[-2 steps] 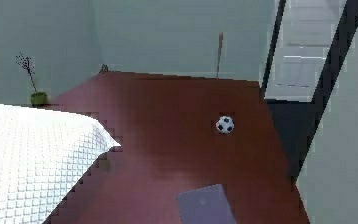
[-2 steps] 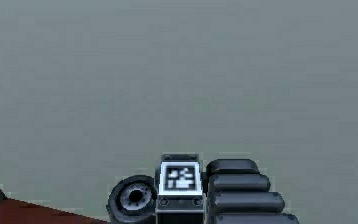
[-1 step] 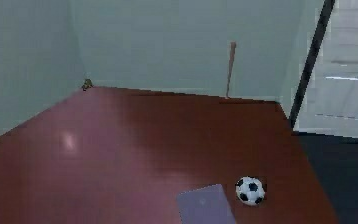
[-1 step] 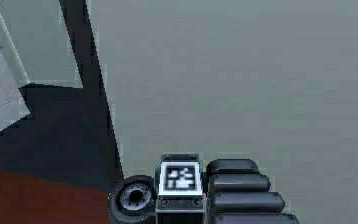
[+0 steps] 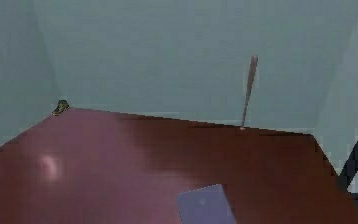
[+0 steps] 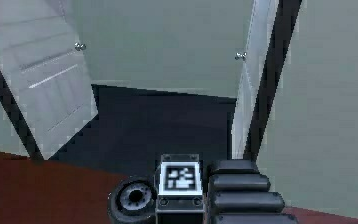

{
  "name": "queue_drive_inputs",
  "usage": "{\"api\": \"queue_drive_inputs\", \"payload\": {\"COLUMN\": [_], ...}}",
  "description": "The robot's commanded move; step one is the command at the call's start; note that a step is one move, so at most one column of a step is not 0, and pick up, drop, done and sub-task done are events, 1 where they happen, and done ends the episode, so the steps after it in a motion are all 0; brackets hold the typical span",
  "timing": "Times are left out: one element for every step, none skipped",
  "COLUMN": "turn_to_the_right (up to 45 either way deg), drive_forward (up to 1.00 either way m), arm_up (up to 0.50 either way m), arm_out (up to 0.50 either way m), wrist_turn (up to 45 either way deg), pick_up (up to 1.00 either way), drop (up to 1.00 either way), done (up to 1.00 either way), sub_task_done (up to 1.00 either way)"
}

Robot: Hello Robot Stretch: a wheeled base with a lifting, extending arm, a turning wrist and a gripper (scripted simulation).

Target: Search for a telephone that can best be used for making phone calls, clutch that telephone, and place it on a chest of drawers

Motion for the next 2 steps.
{"api": "queue_drive_inputs", "payload": {"turn_to_the_right": [9.0, 0.0], "drive_forward": [0.00, 0.65], "arm_up": [0.00, 0.00], "arm_out": [0.00, 0.00], "wrist_turn": [0.0, 0.0], "pick_up": [0.00, 0.00], "drop": [0.00, 0.00], "done": [0.00, 0.00], "sub_task_done": [0.00, 0.00]}}
